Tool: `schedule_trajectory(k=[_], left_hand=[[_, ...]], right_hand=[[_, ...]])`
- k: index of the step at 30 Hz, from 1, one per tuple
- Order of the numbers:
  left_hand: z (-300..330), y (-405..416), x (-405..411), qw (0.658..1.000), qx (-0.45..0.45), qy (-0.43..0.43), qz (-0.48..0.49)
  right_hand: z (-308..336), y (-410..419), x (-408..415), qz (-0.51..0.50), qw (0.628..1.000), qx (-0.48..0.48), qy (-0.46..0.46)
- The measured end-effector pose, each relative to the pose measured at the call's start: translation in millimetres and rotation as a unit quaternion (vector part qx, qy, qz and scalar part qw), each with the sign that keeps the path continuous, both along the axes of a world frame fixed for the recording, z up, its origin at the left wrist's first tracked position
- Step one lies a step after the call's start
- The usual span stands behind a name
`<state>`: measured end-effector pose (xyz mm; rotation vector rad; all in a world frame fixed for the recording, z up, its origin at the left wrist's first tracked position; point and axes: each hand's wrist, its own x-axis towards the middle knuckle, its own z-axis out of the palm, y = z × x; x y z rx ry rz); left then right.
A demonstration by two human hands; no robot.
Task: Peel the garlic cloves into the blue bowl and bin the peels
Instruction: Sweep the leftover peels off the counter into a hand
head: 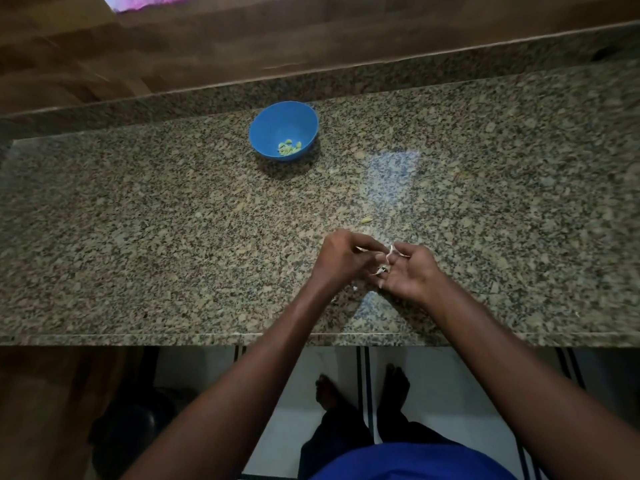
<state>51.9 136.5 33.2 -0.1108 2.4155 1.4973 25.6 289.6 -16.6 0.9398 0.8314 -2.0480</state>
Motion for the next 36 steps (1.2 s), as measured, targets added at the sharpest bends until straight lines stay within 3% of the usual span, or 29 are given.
schedule_trajectory(k=[5,8,11,14,18,21,25,28,31,33,36], left_hand=[[4.8,-35.5,-7.0,0.996,0.044,-0.013,0.076],[-11.7,-52.0,-3.9,0.991,-0.087,0.008,0.098],[-38.9,-39.0,6.3,0.98,-0.199,0.009,0.008],[-59.4,-16.9,19.0,0.964,-0.242,0.082,-0.076],[-73.0,-17.4,35.0,0.927,-0.332,0.17,-0.026],[-68.4,-20.8,41.3,0.924,-0.346,0.16,0.014],[-64.6,-7.9,45.7,0.951,-0.289,0.086,0.075],[-50.3,2.2,41.2,0.982,-0.058,-0.017,0.179],[-19.8,10.5,29.1,0.982,0.07,-0.01,0.176],[2.3,21.4,21.0,0.996,0.037,0.018,0.082],[17.7,37.2,15.5,0.991,-0.107,0.069,-0.044]], right_hand=[[2.3,5.2,1.6,-0.003,1.0,0.007,0.002],[3.7,11.1,1.3,0.011,0.999,0.032,0.014],[6.6,15.4,1.8,0.019,0.998,0.056,0.022],[8.7,17.8,3.1,0.019,0.997,0.065,0.02],[12.5,20.6,6.5,0.022,0.997,0.074,0.028],[13.2,20.6,9.8,0.031,0.996,0.076,0.032],[14.5,22.4,12.4,0.032,0.996,0.082,0.033],[12.3,29.0,12.0,0.024,0.995,0.093,0.025],[11.2,33.6,13.3,0.027,0.995,0.091,0.03],[13.4,31.4,16.6,0.02,0.997,0.069,0.033],[14.1,25.8,19.1,-0.002,0.998,0.045,0.038]])
